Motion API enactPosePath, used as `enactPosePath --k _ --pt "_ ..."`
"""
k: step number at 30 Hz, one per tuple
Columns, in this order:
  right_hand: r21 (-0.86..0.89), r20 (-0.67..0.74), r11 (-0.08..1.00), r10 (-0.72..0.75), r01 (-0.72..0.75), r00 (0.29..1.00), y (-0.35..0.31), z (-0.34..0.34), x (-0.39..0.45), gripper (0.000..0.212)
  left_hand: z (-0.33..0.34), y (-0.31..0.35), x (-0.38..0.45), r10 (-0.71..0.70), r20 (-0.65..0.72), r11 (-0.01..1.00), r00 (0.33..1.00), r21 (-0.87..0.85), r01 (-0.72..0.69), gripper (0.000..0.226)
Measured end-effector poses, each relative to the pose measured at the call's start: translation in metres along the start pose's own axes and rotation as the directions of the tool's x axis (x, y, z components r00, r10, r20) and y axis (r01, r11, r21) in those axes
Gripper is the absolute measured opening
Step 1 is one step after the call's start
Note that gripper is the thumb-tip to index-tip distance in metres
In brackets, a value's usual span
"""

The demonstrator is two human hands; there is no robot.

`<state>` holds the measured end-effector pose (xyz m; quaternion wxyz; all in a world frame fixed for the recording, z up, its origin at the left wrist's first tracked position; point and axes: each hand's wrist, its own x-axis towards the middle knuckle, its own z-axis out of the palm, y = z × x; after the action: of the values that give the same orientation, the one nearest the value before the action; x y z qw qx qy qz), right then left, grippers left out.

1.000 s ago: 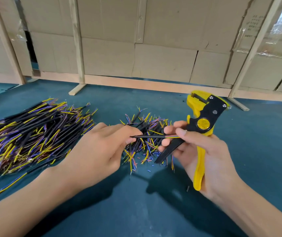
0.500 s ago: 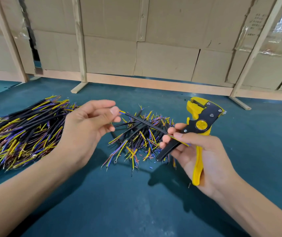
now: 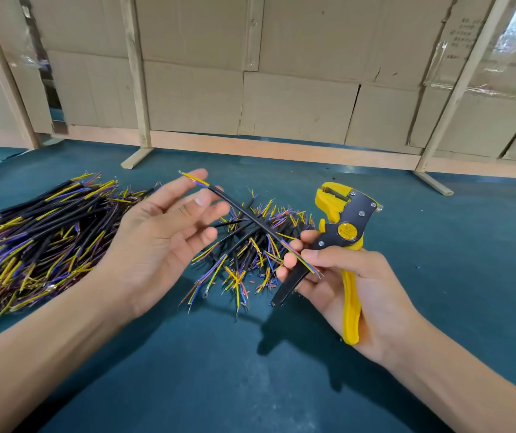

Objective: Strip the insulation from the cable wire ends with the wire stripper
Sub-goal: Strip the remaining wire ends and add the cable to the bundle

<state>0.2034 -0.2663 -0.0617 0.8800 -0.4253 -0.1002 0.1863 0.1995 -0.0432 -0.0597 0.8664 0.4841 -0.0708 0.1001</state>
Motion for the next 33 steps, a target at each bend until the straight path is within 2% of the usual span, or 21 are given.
enactPosePath --k 5,12,15,20,26,33 --pt "0.007 0.006 0.998 0.063 -0.063 0.998 0.0 -0.001 0.0 0.024 0.006 -0.008 -0.005 0.093 0.064 0.981 0.994 0.165 -0.102 0.019" --pt "-0.027 0.023 0.995 0.098 -0.097 0.995 0.007 0.0 0.0 0.021 0.009 -0.015 -0.013 0.116 0.143 0.947 0.983 0.284 -0.153 0.02" --pt "-0.06 0.026 0.992 0.112 -0.11 0.993 0.008 -0.001 0.0 0.02 0.015 -0.018 -0.015 0.144 0.133 0.932 0.981 0.314 -0.18 0.023" --pt "-0.072 0.055 0.991 0.117 -0.113 0.992 0.007 -0.003 0.0 0.021 0.018 -0.019 -0.015 0.159 0.122 0.916 0.98 0.351 -0.193 0.019" --pt "-0.148 0.084 0.977 0.166 -0.153 0.983 0.005 -0.003 -0.001 0.022 0.017 -0.017 -0.014 0.182 0.035 0.923 0.983 0.339 -0.183 0.02" --pt "-0.248 0.101 0.953 0.203 -0.173 0.974 0.008 -0.001 -0.002 0.02 0.017 -0.016 -0.016 0.064 0.067 0.955 0.996 0.287 -0.081 0.03"
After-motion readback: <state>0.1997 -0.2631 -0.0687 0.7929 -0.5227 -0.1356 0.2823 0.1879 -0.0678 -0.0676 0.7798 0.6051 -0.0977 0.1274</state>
